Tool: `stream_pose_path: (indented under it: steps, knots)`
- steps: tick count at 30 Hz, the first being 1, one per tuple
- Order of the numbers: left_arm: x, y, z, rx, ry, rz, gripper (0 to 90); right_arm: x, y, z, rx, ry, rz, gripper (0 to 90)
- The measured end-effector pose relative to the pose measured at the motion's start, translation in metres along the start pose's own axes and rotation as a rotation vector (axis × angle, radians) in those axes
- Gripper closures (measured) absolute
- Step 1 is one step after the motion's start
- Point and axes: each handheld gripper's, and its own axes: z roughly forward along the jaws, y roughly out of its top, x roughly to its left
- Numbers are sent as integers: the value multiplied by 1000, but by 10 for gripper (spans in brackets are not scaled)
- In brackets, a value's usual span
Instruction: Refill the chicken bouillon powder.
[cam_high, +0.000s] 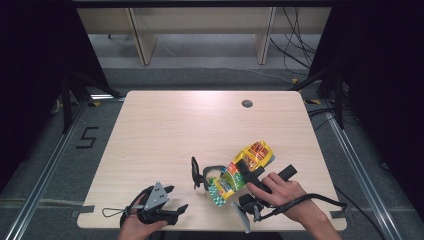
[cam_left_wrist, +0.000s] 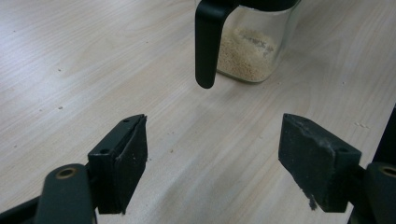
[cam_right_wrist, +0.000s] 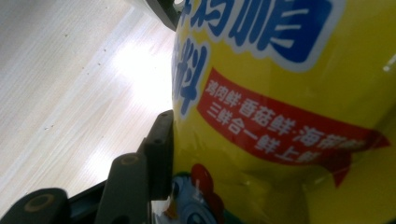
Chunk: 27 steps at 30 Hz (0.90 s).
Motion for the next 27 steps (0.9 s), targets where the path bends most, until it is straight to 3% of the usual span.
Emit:
stream_pose_path:
  steps: [3,4,5,7,8,9,10,11,12,13,14,15,16,17,20,22,25,27]
  knots:
    - [0,-1,0,0,-2,-4,235,2,1,-1,13,3,19,523]
    - [2,0,-1,22,8,26,235,2,2,0,9,6,23,523]
    - [3,0,-1,15,6,39,235,-1,1,1,-10,-6,-38,523]
    - [0,-1,0,0,-1,7,235,0,1,1,-8,0,-22,523]
    - [1,0,-1,4,-6,24,235,-2,0,1,-9,-6,-42,523]
    - [0,0,0,1,-3,0,235,-2,0,1,-9,-9,-37,523]
    - [0,0,0,-1,-1,1,235,0,0,0,0,-3,1,523]
    - [0,0,0,1,2,-4,235,0,0,0,2,-2,-1,523]
    - [2,0,-1,21,9,24,235,0,0,0,3,-1,0,523]
    - [-1,-1,1,-4,-5,-13,235,2,1,-1,8,5,18,523]
    - [0,-1,0,0,1,8,235,2,2,-1,6,3,22,523]
    - [0,0,0,-1,-3,-8,235,2,2,-1,6,5,20,523]
    - [1,0,0,-2,-3,3,235,-1,0,0,-5,-4,-18,523]
    - [0,0,0,-2,-3,-6,235,0,0,0,-2,0,2,523]
    - [0,0,0,0,-3,-6,235,0,0,-1,-1,4,1,523]
    - [2,0,0,1,-2,23,235,0,0,-1,-6,9,-2,523]
    - [-1,-1,-1,-1,-1,-6,235,0,0,-1,-1,4,3,523]
    - [2,1,0,-6,-3,25,235,0,0,-1,-1,6,0,523]
